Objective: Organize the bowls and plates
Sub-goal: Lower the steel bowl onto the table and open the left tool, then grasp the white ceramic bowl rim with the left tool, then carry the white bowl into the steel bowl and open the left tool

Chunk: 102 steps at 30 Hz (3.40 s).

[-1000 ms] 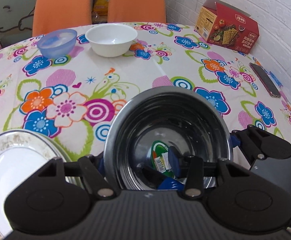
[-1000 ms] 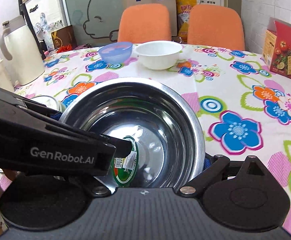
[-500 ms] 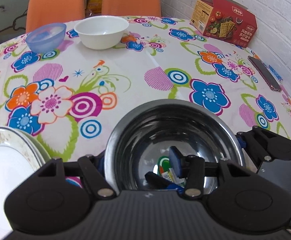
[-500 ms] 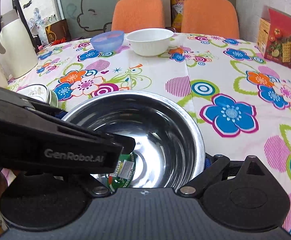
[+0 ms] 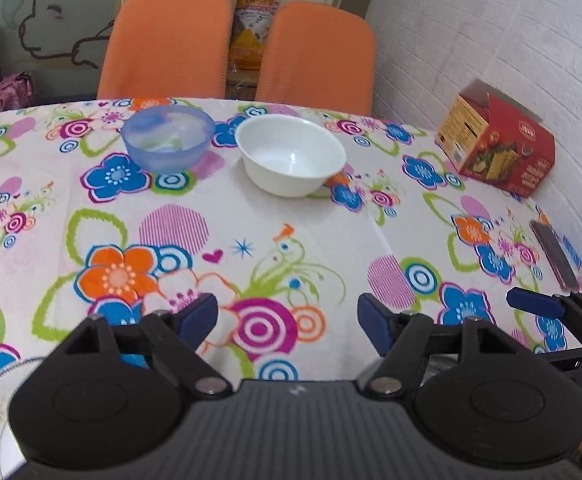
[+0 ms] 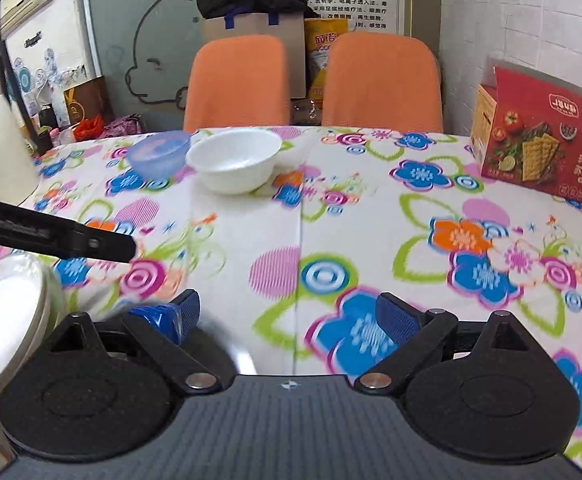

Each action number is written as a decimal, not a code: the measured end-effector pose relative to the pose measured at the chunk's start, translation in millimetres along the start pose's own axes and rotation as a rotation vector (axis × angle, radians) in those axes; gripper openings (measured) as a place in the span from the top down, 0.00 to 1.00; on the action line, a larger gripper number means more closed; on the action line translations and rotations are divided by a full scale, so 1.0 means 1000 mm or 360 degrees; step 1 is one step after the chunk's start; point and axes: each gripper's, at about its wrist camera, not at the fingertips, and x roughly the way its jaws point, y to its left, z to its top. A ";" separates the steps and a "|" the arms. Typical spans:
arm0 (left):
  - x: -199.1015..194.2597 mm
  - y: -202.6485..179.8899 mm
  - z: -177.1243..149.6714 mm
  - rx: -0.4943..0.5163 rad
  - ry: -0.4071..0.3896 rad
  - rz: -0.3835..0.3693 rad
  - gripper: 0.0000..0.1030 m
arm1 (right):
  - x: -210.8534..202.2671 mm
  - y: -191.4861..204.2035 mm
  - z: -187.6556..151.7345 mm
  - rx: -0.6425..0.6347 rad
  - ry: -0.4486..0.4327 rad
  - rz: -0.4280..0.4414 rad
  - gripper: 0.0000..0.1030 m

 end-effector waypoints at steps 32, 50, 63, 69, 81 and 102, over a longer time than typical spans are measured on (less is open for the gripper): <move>0.141 0.039 0.108 -0.0738 0.0191 0.0012 0.32 | 0.189 0.017 0.109 -0.0429 0.0120 0.0121 0.20; 0.148 0.028 0.113 -0.0609 0.0205 0.0069 0.78 | 0.175 0.035 0.104 -0.0492 0.0178 0.0305 0.49; 0.102 0.007 0.088 -0.0530 0.0247 -0.0075 0.78 | 0.120 0.026 0.088 -0.0339 0.0179 0.0362 0.47; 0.050 -0.023 0.055 -0.0436 0.0212 -0.0147 0.78 | 0.057 0.032 0.066 -0.0367 0.0117 0.0310 0.45; -0.021 -0.047 -0.035 -0.0310 0.0262 -0.0223 0.77 | -0.028 0.047 -0.003 -0.0326 0.0152 0.0259 0.44; -0.029 -0.037 -0.070 -0.0307 0.0315 -0.0224 0.63 | -0.045 0.039 -0.045 -0.0183 0.0170 0.0291 0.44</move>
